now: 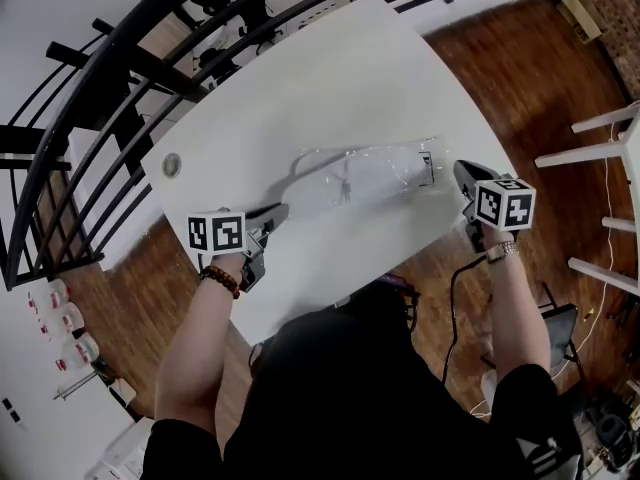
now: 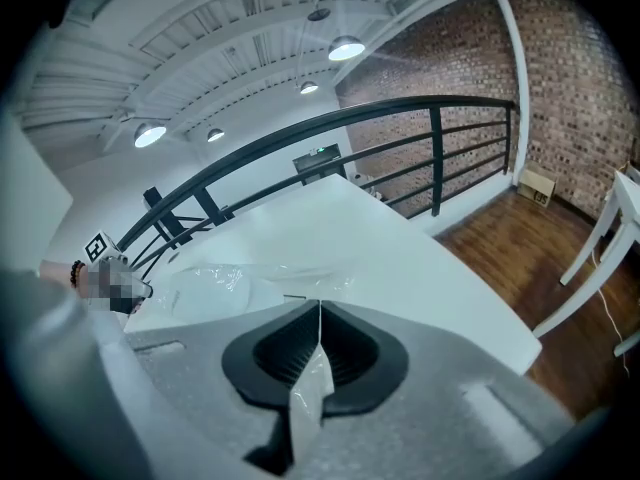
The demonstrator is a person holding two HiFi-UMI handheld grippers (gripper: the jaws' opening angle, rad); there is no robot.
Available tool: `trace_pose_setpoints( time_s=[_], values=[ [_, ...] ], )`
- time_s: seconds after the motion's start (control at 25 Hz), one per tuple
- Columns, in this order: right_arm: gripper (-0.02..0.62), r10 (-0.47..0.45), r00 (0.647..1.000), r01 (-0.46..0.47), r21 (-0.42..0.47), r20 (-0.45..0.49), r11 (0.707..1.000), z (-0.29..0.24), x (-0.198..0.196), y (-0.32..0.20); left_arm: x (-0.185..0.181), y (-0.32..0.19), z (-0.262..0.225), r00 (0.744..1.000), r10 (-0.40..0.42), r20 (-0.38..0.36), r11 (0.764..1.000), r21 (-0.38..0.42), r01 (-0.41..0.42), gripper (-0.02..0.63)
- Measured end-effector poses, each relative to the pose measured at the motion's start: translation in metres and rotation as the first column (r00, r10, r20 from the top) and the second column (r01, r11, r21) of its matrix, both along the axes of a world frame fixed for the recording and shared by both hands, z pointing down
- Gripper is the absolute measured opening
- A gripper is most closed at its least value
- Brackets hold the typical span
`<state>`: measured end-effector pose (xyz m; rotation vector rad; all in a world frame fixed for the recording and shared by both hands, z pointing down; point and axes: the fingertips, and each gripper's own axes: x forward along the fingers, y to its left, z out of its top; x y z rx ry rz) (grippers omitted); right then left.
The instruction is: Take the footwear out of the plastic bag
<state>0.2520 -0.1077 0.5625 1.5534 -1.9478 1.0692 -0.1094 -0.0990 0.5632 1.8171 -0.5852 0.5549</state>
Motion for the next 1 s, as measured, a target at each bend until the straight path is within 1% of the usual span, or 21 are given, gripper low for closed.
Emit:
trace_pose_setpoints(
  time_s=[0.28,0.52,0.76,1.0],
  values=[
    [-0.003,0.044,0.999,-0.044,-0.002,-0.028,0.999,0.006,0.011,0.006,-0.028,0.007,-0.002,0.995,-0.092,-0.039,0.996,-0.006,0.091,0.051],
    [-0.005,0.107,0.993,-0.108,-0.010,-0.050,0.994,0.008,0.024,0.014,-0.062,0.018,-0.009,0.978,-0.187,-0.094,0.982,-0.012,0.187,0.048],
    [-0.005,0.164,0.985,-0.164,-0.008,-0.061,0.986,0.009,0.041,0.019,-0.094,0.027,-0.011,0.945,-0.294,-0.146,0.955,-0.014,0.295,0.046],
    [-0.006,0.205,0.976,-0.206,-0.009,-0.073,0.978,0.010,0.050,0.023,-0.122,0.036,-0.013,0.899,-0.386,-0.206,0.920,-0.018,0.391,0.043]
  ],
)
